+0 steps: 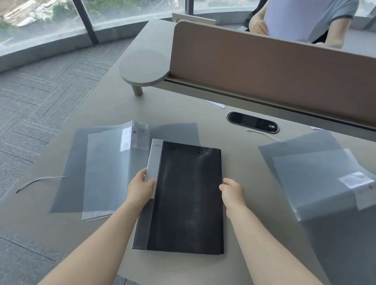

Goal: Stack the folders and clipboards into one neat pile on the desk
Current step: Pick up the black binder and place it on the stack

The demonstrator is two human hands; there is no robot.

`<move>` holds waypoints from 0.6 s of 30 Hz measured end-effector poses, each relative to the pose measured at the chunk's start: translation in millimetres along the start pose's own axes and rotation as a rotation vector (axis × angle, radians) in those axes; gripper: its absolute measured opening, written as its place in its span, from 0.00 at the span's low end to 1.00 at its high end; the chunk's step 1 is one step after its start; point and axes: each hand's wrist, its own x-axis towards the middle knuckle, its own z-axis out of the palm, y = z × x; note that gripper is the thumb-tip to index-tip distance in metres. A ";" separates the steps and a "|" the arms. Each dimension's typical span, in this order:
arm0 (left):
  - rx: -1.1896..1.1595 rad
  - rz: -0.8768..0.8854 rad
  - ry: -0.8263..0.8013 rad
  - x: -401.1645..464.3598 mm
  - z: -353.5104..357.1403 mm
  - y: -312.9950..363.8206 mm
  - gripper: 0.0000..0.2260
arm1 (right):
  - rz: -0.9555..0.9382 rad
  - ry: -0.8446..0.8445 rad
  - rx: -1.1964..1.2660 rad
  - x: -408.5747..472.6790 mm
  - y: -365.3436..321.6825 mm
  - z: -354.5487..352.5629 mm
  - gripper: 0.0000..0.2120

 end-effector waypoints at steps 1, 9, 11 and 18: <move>-0.008 0.000 0.004 -3.9 1.0 3.3 0.24 | 0.008 0.006 0.003 0.9 1.5 -1.2 0.23; -0.126 -0.002 -0.055 -26.8 30.5 18.1 0.17 | -0.005 0.032 -0.051 2.6 12.5 -28.5 0.19; -0.128 0.001 -0.076 -30.0 43.5 20.5 0.18 | -0.012 0.075 -0.100 3.8 15.5 -39.4 0.18; -0.073 0.026 -0.149 -48.5 91.3 37.0 0.18 | -0.012 0.185 -0.142 6.8 33.9 -87.1 0.14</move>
